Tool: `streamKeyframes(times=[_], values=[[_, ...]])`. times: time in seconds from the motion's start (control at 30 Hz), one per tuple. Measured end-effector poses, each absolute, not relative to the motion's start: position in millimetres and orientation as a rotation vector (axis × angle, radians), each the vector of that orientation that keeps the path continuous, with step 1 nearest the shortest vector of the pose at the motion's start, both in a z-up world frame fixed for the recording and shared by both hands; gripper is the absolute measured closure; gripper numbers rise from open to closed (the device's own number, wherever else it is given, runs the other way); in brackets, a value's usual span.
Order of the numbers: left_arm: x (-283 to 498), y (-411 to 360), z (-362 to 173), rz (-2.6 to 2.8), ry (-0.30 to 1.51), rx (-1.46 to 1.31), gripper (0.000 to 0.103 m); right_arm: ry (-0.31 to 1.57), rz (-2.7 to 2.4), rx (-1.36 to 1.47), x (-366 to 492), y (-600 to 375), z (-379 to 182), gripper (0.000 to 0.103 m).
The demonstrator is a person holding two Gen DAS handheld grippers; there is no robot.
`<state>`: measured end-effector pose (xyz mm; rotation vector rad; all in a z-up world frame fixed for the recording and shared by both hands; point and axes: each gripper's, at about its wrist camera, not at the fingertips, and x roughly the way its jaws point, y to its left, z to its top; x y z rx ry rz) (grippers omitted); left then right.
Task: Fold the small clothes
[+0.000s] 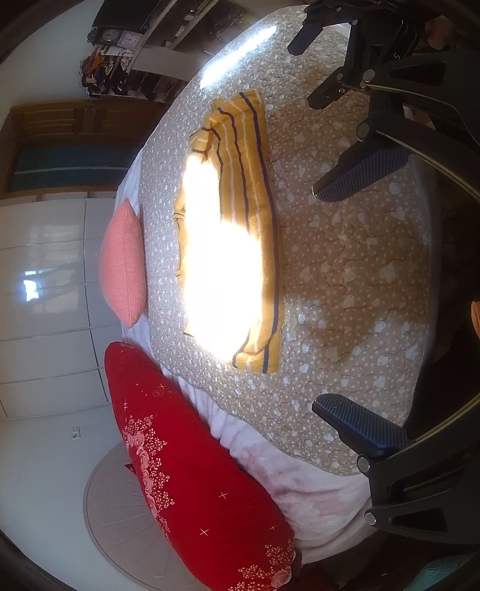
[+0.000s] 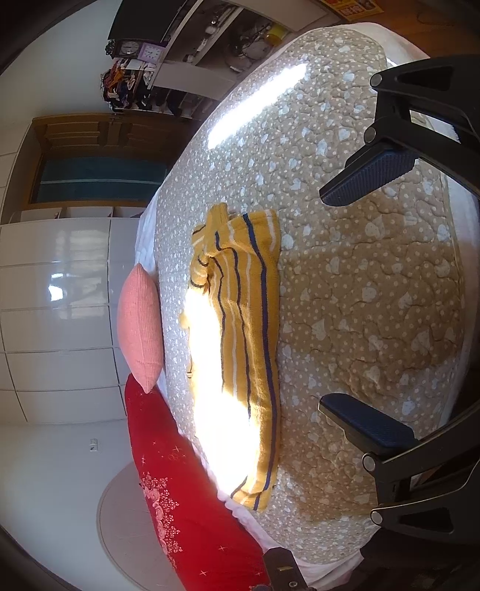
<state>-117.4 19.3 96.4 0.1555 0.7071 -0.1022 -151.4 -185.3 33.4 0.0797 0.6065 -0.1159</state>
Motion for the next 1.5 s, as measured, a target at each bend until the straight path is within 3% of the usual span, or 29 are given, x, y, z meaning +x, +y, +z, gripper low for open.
streamKeyframes(times=[0.5,0.7,0.87,1.23,1.5], values=[[-88,54,78,-0.080,0.770,0.003,0.000,0.645,-0.003,0.119,-135,-180,30,0.000],[-39,84,38,0.011,0.800,0.014,0.000,0.712,0.113,0.106,-97,-156,25,0.000],[-1,112,-7,0.031,0.931,-0.071,0.000,0.745,0.139,0.102,-60,-142,28,0.000],[-20,109,-13,-0.016,0.825,0.031,0.000,0.819,0.341,0.017,70,-58,61,0.000],[-58,156,10,-0.104,0.819,-0.227,0.000,1.027,0.391,-0.073,151,34,27,0.002]])
